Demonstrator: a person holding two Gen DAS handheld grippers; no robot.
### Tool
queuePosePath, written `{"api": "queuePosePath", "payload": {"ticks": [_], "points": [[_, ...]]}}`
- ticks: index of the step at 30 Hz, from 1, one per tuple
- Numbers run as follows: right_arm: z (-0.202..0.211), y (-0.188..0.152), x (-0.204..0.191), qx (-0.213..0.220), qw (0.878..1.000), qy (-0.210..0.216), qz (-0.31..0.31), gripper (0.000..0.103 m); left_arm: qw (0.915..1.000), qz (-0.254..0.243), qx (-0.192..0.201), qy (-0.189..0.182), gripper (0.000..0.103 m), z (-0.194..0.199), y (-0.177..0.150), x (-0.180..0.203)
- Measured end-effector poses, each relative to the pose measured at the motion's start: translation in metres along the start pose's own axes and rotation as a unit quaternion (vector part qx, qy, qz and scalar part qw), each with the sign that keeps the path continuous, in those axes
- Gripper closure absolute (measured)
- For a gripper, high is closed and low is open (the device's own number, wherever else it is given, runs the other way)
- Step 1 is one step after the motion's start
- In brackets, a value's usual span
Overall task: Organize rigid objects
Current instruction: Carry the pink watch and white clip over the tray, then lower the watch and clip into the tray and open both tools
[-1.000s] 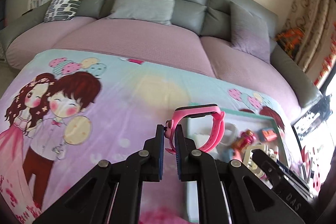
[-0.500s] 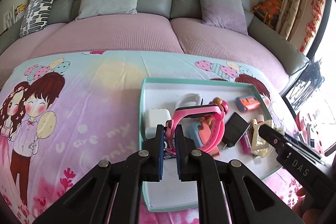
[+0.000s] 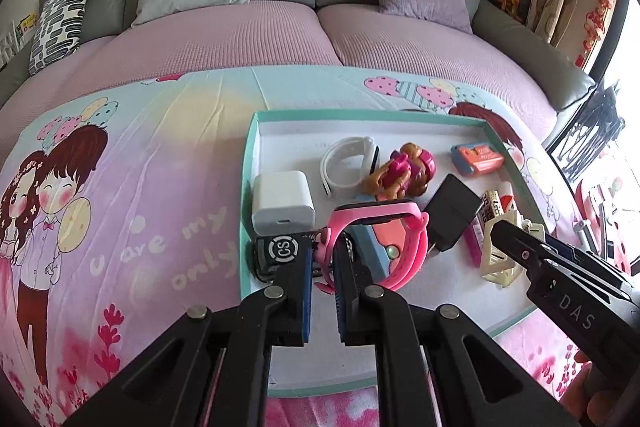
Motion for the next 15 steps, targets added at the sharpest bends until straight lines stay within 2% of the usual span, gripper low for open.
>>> {"api": "queuePosePath", "payload": {"ticks": [8, 15], "points": [[-0.007, -0.004, 0.0, -0.015, 1.0, -0.003, 0.009, 0.065, 0.9995, -0.009, -0.029, 0.008, 0.093, -0.014, -0.007, 0.005], [-0.011, -0.005, 0.0, -0.021, 1.0, -0.013, 0.013, 0.065, 0.9993, -0.007, -0.037, 0.006, 0.093, -0.016, -0.009, 0.003]]}}
Point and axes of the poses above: each gripper's, at about its wrist camera, not at the fingertips, and z roughly against the way its jaws point, x to its right, y to its top, the point moved 7 cm from there along -z, roughly the way its jaws point, and after that the axes turned 9 degrees about -x, right-handed, at the moved point
